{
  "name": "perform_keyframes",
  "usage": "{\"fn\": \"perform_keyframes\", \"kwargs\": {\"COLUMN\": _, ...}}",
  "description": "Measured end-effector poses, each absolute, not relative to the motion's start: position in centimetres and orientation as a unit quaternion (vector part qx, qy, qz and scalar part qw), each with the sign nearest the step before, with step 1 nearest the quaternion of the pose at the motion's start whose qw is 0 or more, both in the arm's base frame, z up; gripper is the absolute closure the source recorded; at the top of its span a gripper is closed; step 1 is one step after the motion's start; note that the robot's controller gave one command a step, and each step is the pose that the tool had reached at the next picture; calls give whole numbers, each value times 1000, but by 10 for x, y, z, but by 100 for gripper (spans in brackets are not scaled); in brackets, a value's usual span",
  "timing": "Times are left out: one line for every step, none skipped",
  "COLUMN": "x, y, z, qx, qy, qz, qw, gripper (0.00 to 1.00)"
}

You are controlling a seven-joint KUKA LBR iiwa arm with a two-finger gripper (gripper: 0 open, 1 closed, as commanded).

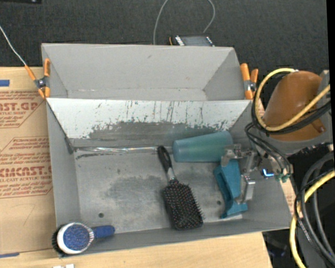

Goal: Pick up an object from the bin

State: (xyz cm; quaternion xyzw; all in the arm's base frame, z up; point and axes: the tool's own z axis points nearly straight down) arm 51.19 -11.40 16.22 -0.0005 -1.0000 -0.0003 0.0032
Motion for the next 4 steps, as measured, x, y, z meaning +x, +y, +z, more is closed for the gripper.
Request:
{"fn": "perform_keyframes", "kwargs": {"x": 478, "y": -57, "z": 110, "qx": 51, "qy": -999, "qz": -2, "qw": 6, "gripper": 0}}
{"fn": "perform_keyframes", "kwargs": {"x": 486, "y": -7, "z": 71, "qx": 95, "qy": -996, "qz": -1, "qw": -2, "gripper": 0}}
{"fn": "perform_keyframes", "kwargs": {"x": 508, "y": 16, "z": 70, "qx": 270, "qy": -963, "qz": -1, "qw": -3, "gripper": 0}}
{"fn": "perform_keyframes", "kwargs": {"x": 497, "y": 77, "z": 70, "qx": 316, "qy": -949, "qz": -1, "qw": -5, "gripper": 0}}
